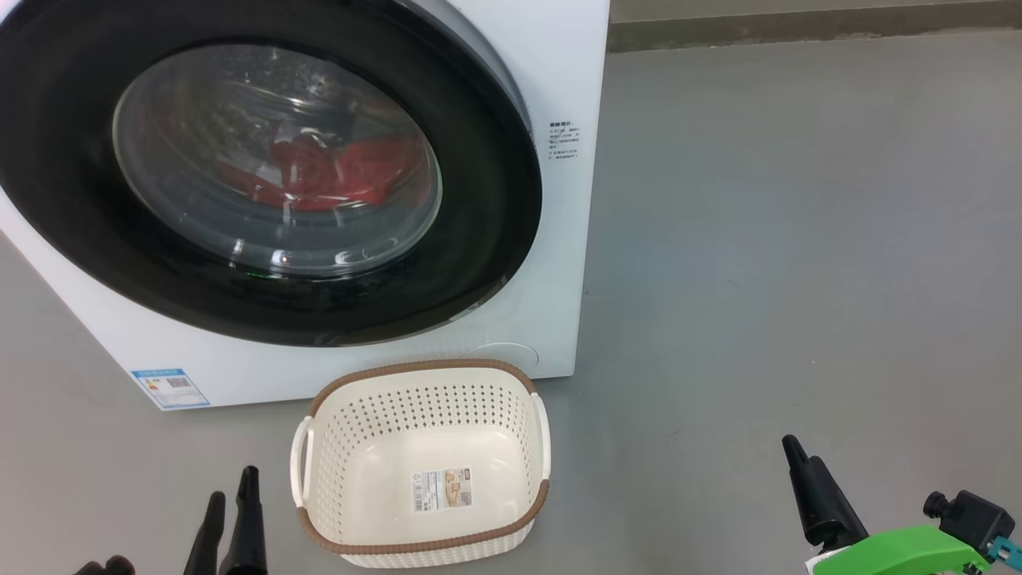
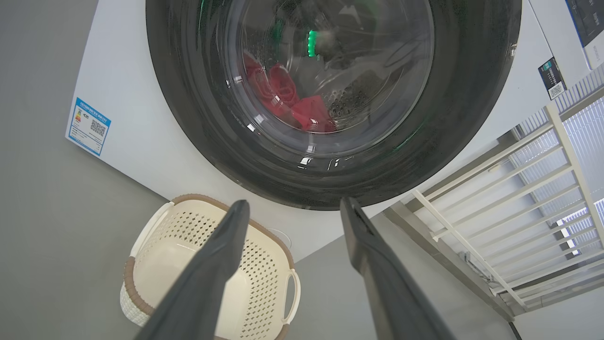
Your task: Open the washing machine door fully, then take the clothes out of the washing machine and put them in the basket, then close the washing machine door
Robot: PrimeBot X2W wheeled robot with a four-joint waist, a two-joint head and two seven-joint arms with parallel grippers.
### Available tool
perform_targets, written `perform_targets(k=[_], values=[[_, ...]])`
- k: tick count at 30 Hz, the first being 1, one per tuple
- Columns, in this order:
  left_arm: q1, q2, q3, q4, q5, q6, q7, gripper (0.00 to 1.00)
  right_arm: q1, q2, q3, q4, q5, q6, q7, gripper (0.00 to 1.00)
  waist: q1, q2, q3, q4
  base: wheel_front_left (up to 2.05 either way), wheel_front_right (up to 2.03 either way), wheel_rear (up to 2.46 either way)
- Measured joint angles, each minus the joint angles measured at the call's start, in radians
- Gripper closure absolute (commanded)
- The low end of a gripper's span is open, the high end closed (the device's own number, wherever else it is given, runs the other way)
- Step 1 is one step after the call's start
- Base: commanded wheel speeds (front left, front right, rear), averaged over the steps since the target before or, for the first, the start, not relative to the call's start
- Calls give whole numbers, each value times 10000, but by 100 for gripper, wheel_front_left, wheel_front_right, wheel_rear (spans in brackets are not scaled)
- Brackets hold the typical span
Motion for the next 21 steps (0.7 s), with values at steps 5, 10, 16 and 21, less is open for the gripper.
perform_targets(k=[5,10,16,21], values=[[36,6,-42,-69,437,0,-148,0,0,-56,100,-38,-420,0,-115,0,0,0,2,1,0,0,0],[49,21,-102,-128,1187,0,-307,0,0,-132,171,-92,-980,0,-290,0,0,0,21,23,0,0,0],[58,27,-128,-211,1919,-2,-458,0,0,-207,221,-117,-1471,0,-466,0,0,0,25,25,0,0,0],[91,58,-182,-326,2631,-2,-639,0,0,-267,328,-167,-2061,0,-640,0,0,0,27,7,0,0,0]])
